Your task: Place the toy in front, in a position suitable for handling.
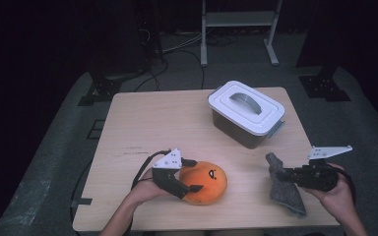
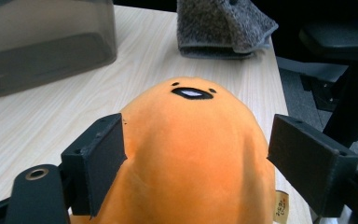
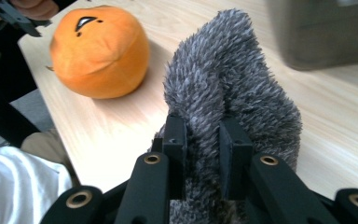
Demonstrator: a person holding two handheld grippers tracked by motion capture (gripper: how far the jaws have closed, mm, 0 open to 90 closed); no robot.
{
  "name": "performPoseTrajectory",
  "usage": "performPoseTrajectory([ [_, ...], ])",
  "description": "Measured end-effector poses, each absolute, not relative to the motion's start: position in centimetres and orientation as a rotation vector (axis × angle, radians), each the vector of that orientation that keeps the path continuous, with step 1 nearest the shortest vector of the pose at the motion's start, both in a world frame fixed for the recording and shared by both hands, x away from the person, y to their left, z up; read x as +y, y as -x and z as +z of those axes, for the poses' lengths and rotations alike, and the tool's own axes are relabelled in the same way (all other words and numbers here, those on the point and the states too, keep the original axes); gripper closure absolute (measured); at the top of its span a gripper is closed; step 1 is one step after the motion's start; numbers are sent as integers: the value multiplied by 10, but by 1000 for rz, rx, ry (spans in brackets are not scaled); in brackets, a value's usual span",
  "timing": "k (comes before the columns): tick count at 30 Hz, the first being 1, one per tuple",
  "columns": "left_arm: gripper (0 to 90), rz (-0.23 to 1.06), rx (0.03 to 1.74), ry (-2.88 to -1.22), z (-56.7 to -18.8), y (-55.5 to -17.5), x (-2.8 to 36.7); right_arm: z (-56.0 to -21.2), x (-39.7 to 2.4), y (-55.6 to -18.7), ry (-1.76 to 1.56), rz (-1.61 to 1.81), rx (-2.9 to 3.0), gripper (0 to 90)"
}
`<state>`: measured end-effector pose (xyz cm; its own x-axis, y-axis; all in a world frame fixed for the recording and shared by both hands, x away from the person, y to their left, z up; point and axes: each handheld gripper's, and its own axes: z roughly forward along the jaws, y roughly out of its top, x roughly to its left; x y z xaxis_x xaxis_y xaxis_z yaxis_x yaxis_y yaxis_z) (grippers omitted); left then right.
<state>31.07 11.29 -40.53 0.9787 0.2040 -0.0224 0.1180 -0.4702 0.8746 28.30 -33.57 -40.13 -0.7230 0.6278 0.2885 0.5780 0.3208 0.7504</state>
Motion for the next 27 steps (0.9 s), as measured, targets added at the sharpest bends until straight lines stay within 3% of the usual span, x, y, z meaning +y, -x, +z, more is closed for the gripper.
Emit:
performPoseTrajectory([
  [12,127,125,274,-2055,-401,-316,125,-421,-339,-297,-1207,1344,2521,720],
  [21,118,153,293,-2064,-401,-317,133,-435,-319,-305,-1203,1408,2549,525],
  [27,109,162,297,-2069,-400,-318,135,-428,-317,-306,-1173,1477,2525,490],
])
